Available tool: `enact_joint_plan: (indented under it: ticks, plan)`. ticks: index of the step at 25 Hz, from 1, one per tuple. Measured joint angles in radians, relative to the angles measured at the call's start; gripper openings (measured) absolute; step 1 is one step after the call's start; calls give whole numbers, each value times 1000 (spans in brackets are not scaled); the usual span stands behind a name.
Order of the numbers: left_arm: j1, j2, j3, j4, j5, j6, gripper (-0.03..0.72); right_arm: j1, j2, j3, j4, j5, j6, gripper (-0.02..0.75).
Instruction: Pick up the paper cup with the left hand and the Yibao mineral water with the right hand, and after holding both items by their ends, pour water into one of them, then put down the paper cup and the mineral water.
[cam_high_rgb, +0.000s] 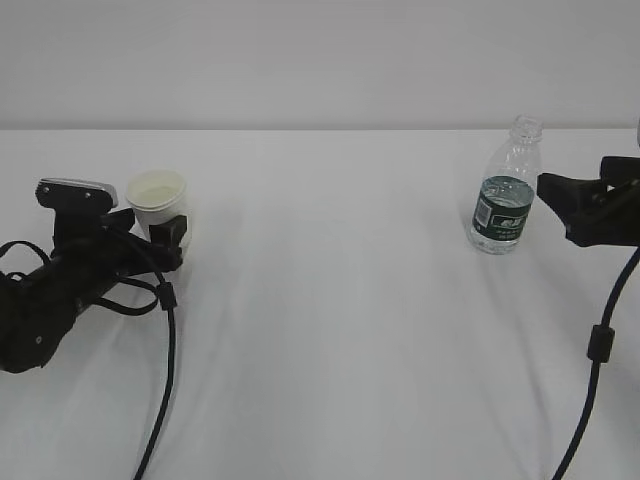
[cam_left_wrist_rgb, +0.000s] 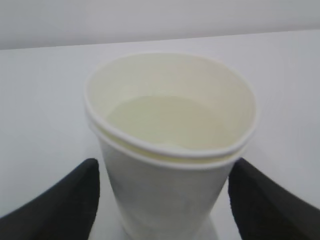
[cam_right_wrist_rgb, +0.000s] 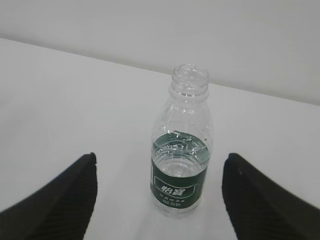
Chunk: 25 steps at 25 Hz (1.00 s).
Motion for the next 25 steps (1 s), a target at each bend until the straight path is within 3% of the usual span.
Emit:
enact_joint_plan:
  ticks: [25]
  plan:
    - [0, -79, 105, 10, 5, 2, 554, 0, 0, 0, -1, 0, 2, 589]
